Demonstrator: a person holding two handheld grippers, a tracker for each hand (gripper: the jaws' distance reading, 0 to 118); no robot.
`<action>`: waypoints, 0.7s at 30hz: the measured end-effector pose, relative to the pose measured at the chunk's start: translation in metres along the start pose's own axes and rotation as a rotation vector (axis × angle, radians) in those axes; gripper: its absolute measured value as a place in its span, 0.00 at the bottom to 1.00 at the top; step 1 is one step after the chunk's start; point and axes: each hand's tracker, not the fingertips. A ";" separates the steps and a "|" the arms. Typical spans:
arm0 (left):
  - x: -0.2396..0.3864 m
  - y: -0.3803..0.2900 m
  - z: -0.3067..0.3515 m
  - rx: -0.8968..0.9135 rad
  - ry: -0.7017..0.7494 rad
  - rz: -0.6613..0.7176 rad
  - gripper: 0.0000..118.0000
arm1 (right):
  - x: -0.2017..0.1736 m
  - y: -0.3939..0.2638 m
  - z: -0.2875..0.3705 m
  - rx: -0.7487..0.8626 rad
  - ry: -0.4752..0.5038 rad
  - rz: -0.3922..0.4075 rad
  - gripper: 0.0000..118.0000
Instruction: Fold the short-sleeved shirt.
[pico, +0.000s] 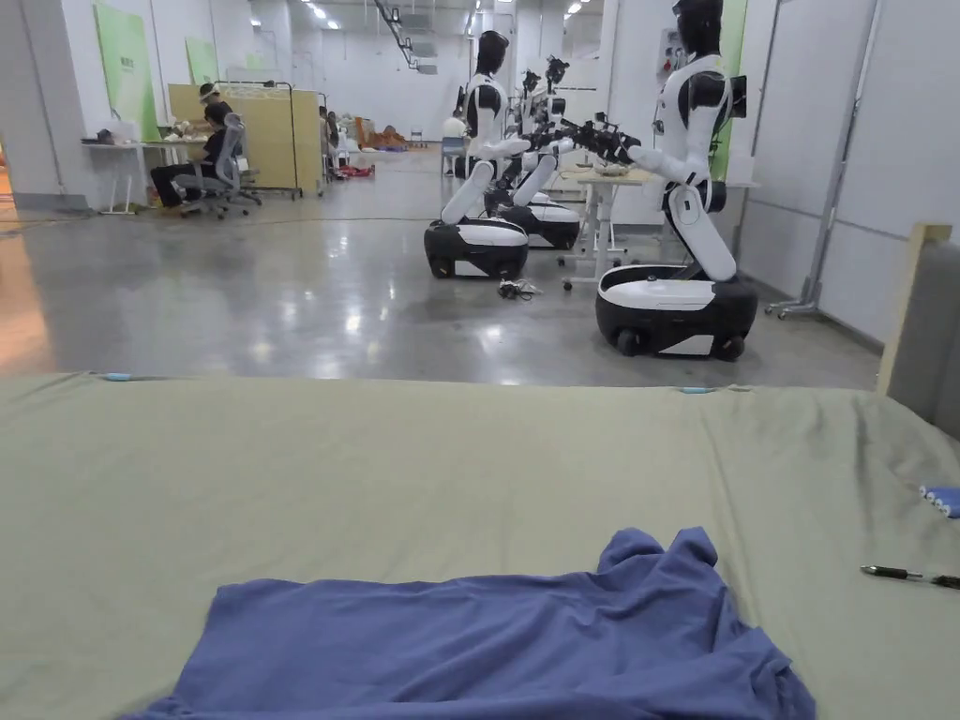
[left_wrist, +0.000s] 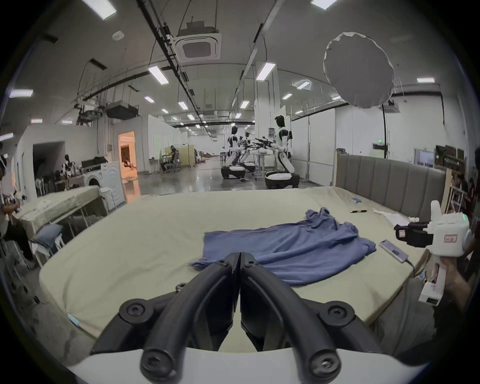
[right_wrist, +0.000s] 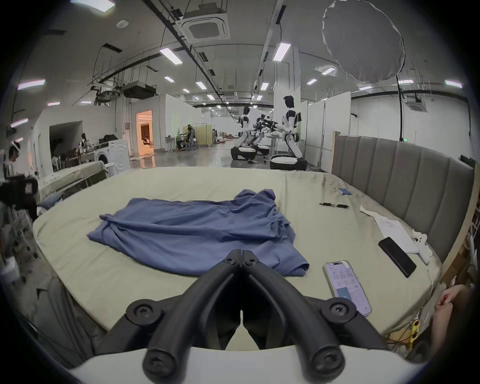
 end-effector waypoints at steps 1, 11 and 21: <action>-0.003 -0.001 -0.002 0.007 0.001 0.015 0.03 | 0.000 0.001 0.000 0.008 0.013 -0.013 0.00; -0.048 -0.026 -0.085 -0.155 -0.154 0.337 0.32 | 0.000 -0.010 0.004 -0.038 0.087 -0.095 0.00; -0.081 -0.067 -0.209 -0.433 0.049 0.369 0.46 | 0.025 -0.019 0.005 -0.098 0.049 -0.141 0.00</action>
